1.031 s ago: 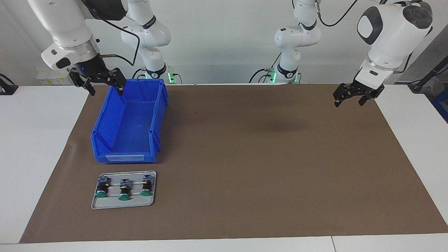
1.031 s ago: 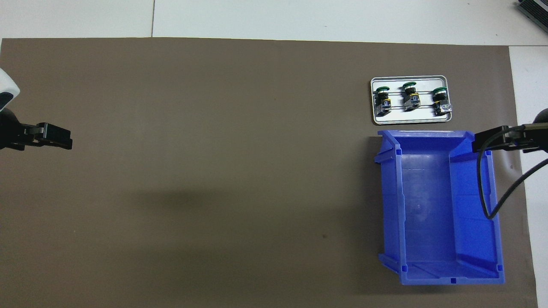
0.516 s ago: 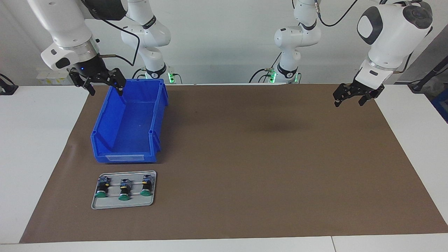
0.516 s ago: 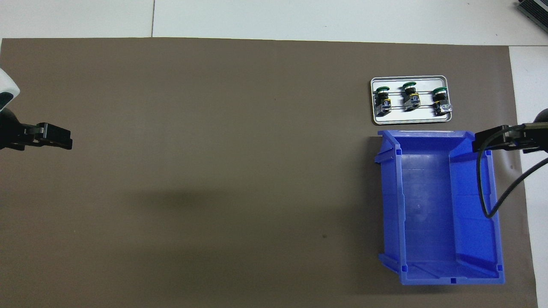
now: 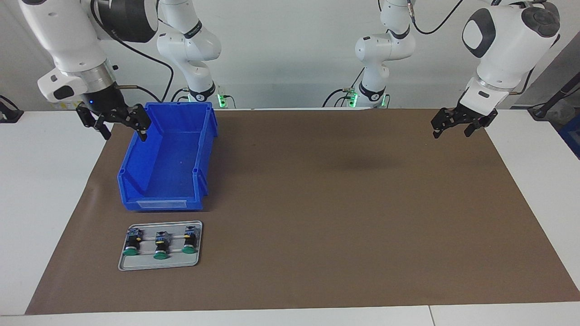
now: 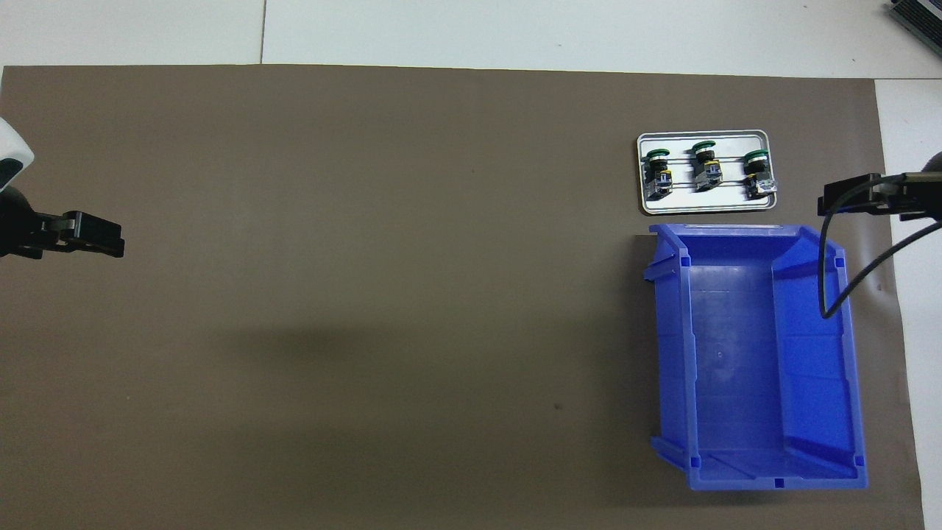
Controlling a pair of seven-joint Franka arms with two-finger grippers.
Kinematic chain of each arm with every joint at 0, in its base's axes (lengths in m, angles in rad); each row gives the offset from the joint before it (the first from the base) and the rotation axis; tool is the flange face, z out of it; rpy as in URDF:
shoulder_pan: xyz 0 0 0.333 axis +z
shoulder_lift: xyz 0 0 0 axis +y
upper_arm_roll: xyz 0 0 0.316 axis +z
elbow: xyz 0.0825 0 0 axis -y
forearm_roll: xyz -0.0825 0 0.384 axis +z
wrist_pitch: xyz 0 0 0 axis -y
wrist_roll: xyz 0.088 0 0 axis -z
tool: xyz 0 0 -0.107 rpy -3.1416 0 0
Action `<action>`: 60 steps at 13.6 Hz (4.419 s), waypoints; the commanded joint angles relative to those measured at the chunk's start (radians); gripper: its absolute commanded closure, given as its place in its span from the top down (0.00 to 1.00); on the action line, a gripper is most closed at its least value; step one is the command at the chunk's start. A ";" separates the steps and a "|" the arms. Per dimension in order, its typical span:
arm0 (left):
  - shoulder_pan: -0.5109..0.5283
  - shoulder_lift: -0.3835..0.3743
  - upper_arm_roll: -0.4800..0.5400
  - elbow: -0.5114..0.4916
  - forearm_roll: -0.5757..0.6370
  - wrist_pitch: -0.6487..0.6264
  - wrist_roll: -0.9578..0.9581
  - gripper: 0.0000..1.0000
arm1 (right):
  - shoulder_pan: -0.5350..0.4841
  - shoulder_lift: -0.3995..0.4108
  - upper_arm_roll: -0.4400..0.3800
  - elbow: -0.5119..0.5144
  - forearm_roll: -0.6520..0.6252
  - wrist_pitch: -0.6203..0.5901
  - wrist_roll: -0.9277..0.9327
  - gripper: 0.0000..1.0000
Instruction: Place and press button with both arms
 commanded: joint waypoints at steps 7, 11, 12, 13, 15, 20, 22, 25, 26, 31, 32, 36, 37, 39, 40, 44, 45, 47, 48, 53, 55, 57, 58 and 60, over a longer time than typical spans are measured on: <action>0.006 -0.018 -0.001 -0.012 -0.009 -0.009 -0.002 1.00 | -0.004 0.531 0.018 0.326 0.015 0.308 -0.049 1.00; 0.006 -0.018 -0.001 -0.012 -0.010 -0.009 -0.002 1.00 | 0.010 0.590 0.020 0.204 0.020 0.512 -0.052 1.00; 0.006 -0.020 -0.001 -0.012 -0.009 -0.008 -0.002 1.00 | 0.010 0.590 0.021 0.157 0.021 0.545 -0.052 1.00; 0.006 -0.018 -0.001 -0.012 -0.009 -0.008 -0.002 1.00 | 0.013 0.587 0.023 0.114 0.020 0.586 -0.052 1.00; 0.006 -0.018 -0.001 -0.012 -0.009 -0.009 -0.002 1.00 | 0.012 0.588 0.023 0.086 0.020 0.623 -0.084 1.00; 0.006 -0.018 -0.001 -0.012 -0.009 -0.009 -0.002 1.00 | 0.007 0.576 0.023 0.052 0.020 0.600 -0.124 0.38; 0.006 -0.018 -0.001 -0.012 -0.009 -0.009 -0.002 1.00 | 0.008 0.576 0.023 0.062 0.020 0.567 -0.120 0.00; 0.006 -0.020 -0.001 -0.012 -0.010 -0.009 -0.002 1.00 | 0.013 0.577 0.023 0.127 0.023 0.501 -0.107 0.00; 0.006 -0.020 -0.001 -0.012 -0.009 -0.008 -0.002 1.00 | 0.015 0.576 0.025 0.147 0.018 0.484 -0.063 0.00; 0.006 -0.020 -0.001 -0.012 -0.009 -0.008 -0.002 1.00 | 0.054 0.519 0.022 0.228 0.006 0.427 0.294 0.00; 0.006 -0.020 -0.001 -0.012 -0.009 -0.009 -0.002 1.00 | 0.074 0.501 0.020 0.228 0.010 0.405 0.398 0.00; 0.006 -0.018 -0.001 -0.012 -0.009 -0.009 -0.002 1.00 | 0.155 0.430 0.025 0.240 0.009 0.336 0.838 0.00; 0.006 -0.020 -0.001 -0.012 -0.009 -0.008 -0.002 1.00 | 0.210 0.427 0.015 0.242 0.001 0.318 0.971 0.00; 0.006 -0.018 -0.001 -0.012 -0.009 -0.009 -0.002 1.00 | 0.297 0.427 0.011 0.240 -0.032 0.319 1.214 0.00; 0.006 -0.020 -0.001 -0.012 -0.009 -0.009 -0.002 1.00 | 0.321 0.427 0.018 0.240 -0.051 0.315 1.329 0.00; 0.006 -0.020 -0.001 -0.012 -0.009 -0.009 -0.002 1.00 | 0.451 0.445 0.023 0.242 -0.060 0.287 1.681 0.00; 0.006 -0.020 -0.001 -0.012 -0.009 -0.009 -0.002 1.00 | 0.482 0.447 0.025 0.242 -0.059 0.293 1.765 0.00; 0.006 -0.020 -0.001 -0.012 -0.010 -0.009 -0.002 1.00 | 0.568 0.484 0.025 0.260 -0.063 0.299 1.888 0.00; 0.006 -0.018 -0.001 -0.012 -0.009 -0.009 -0.002 1.00 | 0.602 0.529 0.021 0.292 -0.063 0.302 1.939 0.00; 0.006 -0.020 -0.001 -0.012 -0.009 -0.009 -0.002 1.00 | 0.731 0.711 0.017 0.417 -0.106 0.455 2.212 0.00; 0.006 -0.018 -0.001 -0.012 -0.009 -0.009 -0.002 1.00 | 0.743 0.717 0.021 0.412 -0.109 0.505 2.301 0.00; 0.006 -0.018 -0.001 -0.012 -0.009 -0.009 -0.002 1.00 | 0.760 0.723 0.023 0.402 -0.105 0.569 2.320 0.00; 0.006 -0.018 -0.001 -0.012 -0.009 -0.009 -0.002 1.00 | 0.786 0.735 0.021 0.399 -0.106 0.607 2.321 0.00; 0.006 -0.020 -0.001 -0.012 -0.009 -0.009 -0.002 1.00 | 0.808 0.763 0.018 0.395 -0.109 0.625 2.341 0.00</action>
